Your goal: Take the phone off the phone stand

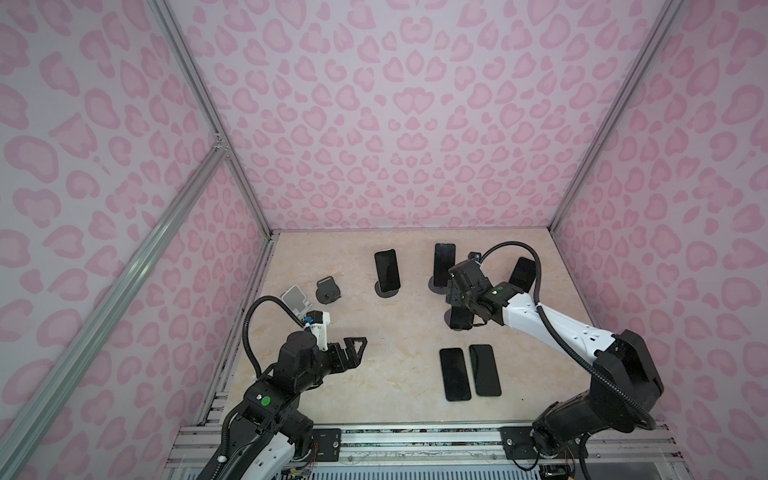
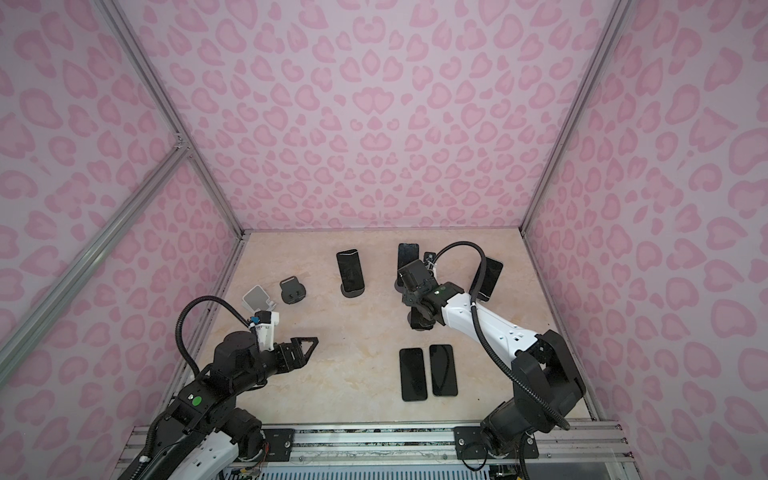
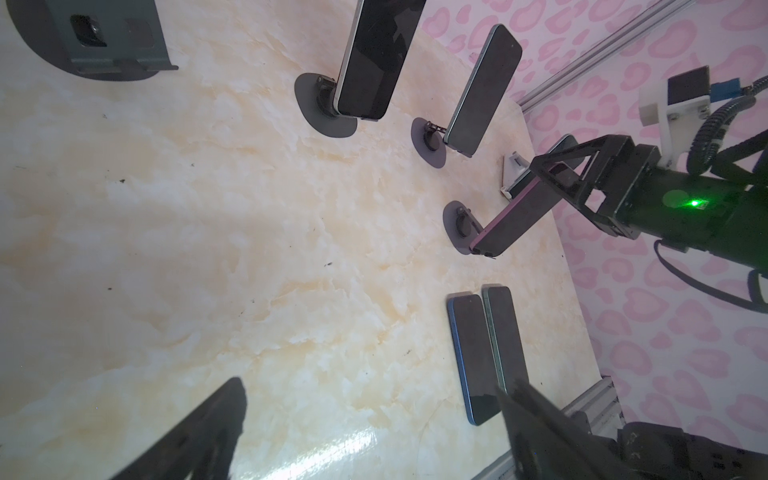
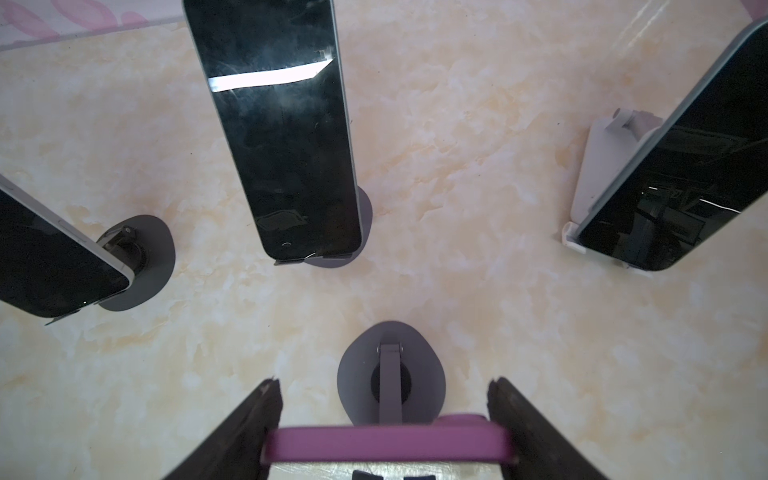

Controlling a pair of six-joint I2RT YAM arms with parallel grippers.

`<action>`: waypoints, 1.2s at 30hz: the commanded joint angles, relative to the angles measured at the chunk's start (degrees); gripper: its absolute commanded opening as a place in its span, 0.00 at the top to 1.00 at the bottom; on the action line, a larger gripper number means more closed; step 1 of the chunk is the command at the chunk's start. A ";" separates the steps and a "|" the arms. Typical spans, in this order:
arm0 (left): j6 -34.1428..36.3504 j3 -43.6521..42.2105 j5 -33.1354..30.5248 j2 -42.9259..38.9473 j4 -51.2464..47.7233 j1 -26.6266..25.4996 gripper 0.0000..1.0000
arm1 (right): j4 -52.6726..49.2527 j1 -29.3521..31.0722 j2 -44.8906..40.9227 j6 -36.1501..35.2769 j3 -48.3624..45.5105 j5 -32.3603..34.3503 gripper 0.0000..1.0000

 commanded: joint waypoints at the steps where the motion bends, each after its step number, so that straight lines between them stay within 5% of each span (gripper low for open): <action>1: 0.20 0.22 0.32 -0.09 1.46 0.05 0.01 | 0.66 0.02 0.45 0.12 -0.29 0.46 0.20; 14: 0.29 0.24 0.36 0.03 1.29 0.05 0.01 | 1.81 0.02 -0.89 -1.57 -1.66 0.16 0.30; 36: 0.46 1.43 0.20 -1.27 -0.29 0.05 0.01 | -0.17 3.75 -8.84 -1.37 -2.35 1.17 0.32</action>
